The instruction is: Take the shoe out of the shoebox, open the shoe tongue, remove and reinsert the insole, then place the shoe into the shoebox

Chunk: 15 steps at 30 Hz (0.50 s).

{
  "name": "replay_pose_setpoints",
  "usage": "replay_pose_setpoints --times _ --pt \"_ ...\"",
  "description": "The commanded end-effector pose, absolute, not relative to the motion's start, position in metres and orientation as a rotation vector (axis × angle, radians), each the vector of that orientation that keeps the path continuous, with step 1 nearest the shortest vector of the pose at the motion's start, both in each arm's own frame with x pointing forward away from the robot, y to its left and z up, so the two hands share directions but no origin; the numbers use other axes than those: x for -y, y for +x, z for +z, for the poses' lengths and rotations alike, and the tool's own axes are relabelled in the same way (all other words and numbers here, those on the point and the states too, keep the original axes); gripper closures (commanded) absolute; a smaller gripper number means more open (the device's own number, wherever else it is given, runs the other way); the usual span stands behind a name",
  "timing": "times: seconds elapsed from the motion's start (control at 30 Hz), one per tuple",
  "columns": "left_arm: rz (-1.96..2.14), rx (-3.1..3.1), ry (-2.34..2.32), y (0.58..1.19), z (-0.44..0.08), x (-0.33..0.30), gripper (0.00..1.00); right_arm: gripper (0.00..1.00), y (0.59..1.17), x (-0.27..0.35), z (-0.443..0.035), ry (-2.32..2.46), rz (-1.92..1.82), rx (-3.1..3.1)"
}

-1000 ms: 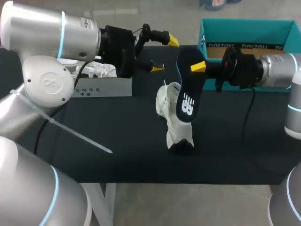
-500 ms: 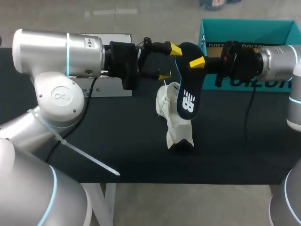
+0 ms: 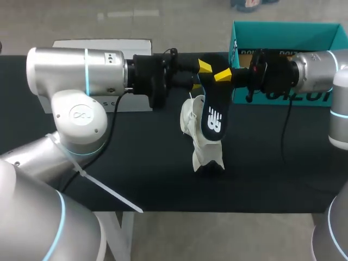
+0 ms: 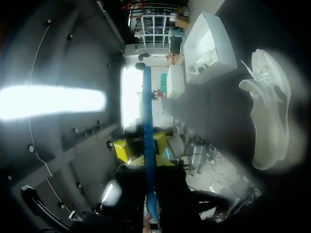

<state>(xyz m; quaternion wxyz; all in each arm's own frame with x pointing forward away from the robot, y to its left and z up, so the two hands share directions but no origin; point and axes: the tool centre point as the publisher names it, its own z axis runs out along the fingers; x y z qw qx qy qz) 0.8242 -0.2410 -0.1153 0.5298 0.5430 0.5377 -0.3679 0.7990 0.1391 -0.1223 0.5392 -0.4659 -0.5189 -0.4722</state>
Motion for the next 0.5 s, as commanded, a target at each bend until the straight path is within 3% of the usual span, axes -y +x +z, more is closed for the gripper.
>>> replay_pose_setpoints --times 0.03,0.1,0.2,0.27,0.43,0.47,0.5 --pt "-0.876 -1.286 1.292 0.8264 -0.1165 0.2463 0.61 1.00 0.7997 -0.1410 -0.1222 -1.109 -1.124 1.233" --pt "-0.880 -1.287 1.290 0.8265 -0.1167 0.2468 0.62 1.00 0.8001 -0.1414 -0.1222 -1.107 -1.124 1.232" --pt "-0.885 -1.285 1.290 0.8270 -0.1178 0.2486 0.70 1.00 0.8003 -0.1416 -0.1219 -1.104 -1.124 1.231" --pt "-0.888 -1.284 1.289 0.8273 -0.1181 0.2491 0.82 1.00 0.8004 -0.1416 -0.1218 -1.104 -1.123 1.230" --pt "-0.891 -1.286 1.288 0.8267 -0.1199 0.2486 0.91 1.00 0.8011 -0.1413 -0.1218 -1.105 -1.120 1.231" --pt "-0.892 -1.285 1.289 0.8266 -0.1203 0.2485 0.99 1.00 0.8013 -0.1414 -0.1218 -1.105 -1.119 1.231" --pt "-0.892 -1.287 1.290 0.8264 -0.1208 0.2483 1.00 1.00 0.8016 -0.1416 -0.1218 -1.104 -1.118 1.231"
